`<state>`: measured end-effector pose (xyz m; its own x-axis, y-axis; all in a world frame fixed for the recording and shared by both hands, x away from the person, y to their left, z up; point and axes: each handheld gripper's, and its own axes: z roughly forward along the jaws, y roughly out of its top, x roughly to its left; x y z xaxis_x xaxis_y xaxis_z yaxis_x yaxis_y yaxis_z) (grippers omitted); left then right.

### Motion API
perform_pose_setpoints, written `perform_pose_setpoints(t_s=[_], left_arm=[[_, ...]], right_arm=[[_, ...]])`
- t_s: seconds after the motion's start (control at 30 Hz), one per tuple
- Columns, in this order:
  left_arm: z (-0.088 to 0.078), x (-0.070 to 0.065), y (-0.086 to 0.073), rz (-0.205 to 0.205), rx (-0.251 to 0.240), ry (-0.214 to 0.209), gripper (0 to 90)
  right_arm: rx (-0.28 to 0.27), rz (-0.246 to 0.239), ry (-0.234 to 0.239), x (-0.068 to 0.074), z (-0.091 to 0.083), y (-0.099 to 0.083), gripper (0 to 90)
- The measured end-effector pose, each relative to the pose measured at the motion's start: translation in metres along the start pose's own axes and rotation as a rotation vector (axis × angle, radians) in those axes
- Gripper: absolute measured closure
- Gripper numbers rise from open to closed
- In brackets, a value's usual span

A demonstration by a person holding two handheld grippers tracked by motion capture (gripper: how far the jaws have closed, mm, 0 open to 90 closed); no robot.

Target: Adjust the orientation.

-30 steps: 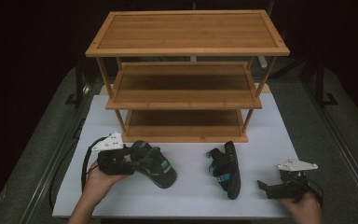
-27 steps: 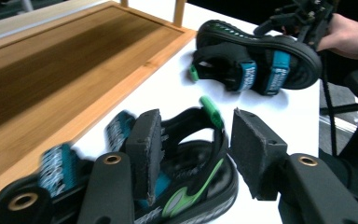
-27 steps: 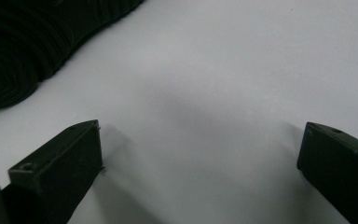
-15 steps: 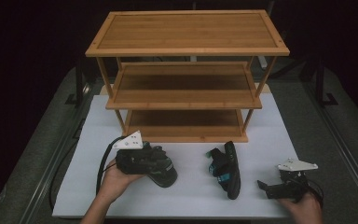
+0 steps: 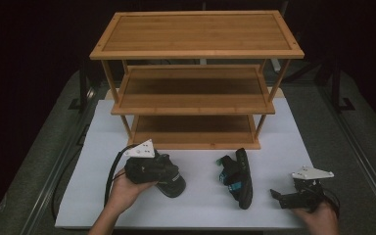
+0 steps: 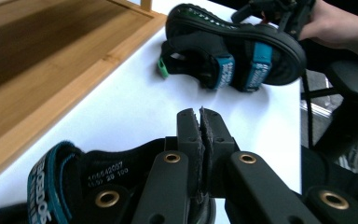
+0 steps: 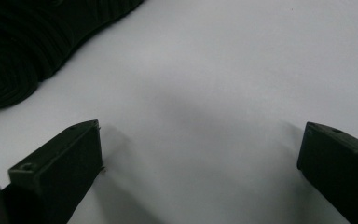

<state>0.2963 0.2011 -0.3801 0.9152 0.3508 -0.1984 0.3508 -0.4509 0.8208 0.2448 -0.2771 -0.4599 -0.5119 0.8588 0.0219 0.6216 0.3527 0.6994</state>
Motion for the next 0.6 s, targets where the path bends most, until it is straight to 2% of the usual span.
perform_pose_setpoints(t_s=[0.13, 0.33, 0.47, 0.57, 0.6], left_arm=[[-0.014, -0.005, -0.005, 0.002, 0.006, 0.001, 87.8], [-0.038, -0.013, -0.023, -0.01, 0.008, -0.011, 87.9], [-0.056, -0.019, -0.036, -0.006, 0.016, 0.018, 87.8], [-0.058, -0.019, -0.041, -0.011, 0.008, 0.011, 87.7], [-0.059, -0.017, -0.044, -0.025, -0.008, -0.005, 87.6]], right_arm=[[0.0, 0.0, 0.0, 0.0, 0.0, 0.0, 0.0], [0.0, 0.0, 0.0, 0.0, 0.0, 0.0, 0.0], [0.0, -0.001, 0.0, 0.0, 0.0, 0.0, 0.0], [0.0, 0.0, 0.0, 0.0, 0.0, 0.0, 0.0], [0.0, -0.001, -0.001, 0.0, 0.0, 0.0, 0.0]])
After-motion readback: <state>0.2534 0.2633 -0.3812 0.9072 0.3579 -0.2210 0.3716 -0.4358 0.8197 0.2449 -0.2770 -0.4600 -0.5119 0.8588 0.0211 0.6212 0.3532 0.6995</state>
